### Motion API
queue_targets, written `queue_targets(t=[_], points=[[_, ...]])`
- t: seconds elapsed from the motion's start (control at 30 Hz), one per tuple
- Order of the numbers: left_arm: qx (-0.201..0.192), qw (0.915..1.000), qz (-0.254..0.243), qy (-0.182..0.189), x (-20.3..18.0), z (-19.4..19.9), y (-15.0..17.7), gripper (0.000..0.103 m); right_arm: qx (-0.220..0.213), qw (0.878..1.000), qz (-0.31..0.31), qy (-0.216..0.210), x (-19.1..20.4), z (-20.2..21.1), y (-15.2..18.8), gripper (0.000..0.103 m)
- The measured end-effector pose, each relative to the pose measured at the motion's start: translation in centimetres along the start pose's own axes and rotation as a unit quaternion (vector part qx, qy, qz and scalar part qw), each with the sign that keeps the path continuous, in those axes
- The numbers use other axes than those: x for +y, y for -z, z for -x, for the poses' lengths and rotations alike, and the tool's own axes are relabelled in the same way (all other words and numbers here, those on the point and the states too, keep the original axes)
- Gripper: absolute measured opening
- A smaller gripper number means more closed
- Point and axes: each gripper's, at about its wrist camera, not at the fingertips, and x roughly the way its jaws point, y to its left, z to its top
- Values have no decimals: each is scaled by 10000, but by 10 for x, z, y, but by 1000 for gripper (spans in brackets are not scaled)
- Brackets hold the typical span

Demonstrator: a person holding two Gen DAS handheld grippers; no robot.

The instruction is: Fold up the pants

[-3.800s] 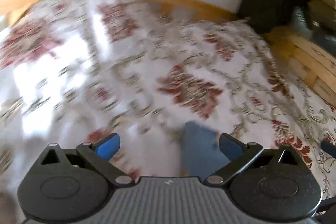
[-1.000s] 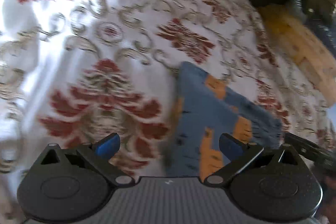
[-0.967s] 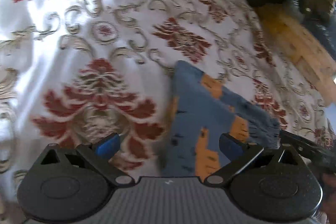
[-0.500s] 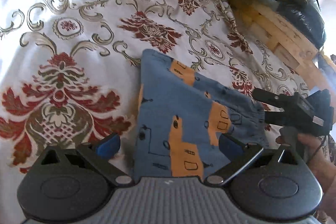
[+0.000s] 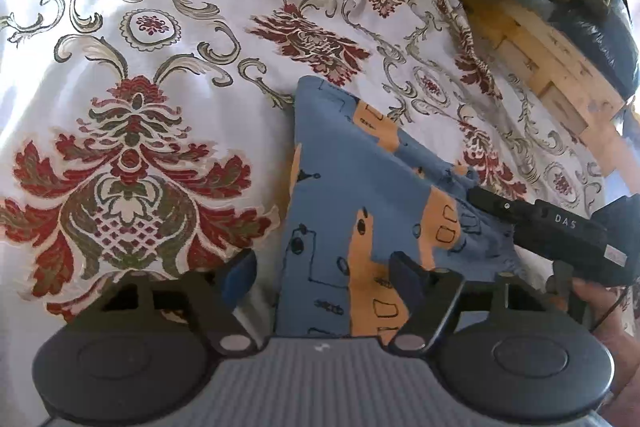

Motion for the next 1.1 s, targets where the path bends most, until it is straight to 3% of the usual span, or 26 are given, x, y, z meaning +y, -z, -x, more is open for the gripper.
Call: queue_targets(t=[0.13,0.3,0.47,0.63,0.8,0.93,1.1], points=[[93,10000,-1,-3,0,-1,0,50,-131,9998,97,136,5,2,4,28],[151,9999,33,32,0,-1,0,44,-320,9980,441,335,20,7,8,25],[74,9999,-19,77,-4,4,0,21,-491,9935,913,478,40,15,10,23],[-219,9990,-345,-196,-20,11,5,18,-559,9731,2034,930,75,19,18,21],[-448,9970,-570,-266,-30,18,7,17,-723,9527,2708,1173,99,22,21,20],[-737,9952,-573,-275,-31,26,1,17,-843,9376,3154,1196,117,21,14,20],[-1153,9896,-728,-453,-29,25,-26,17,-787,9237,3598,1053,138,0,-22,20]])
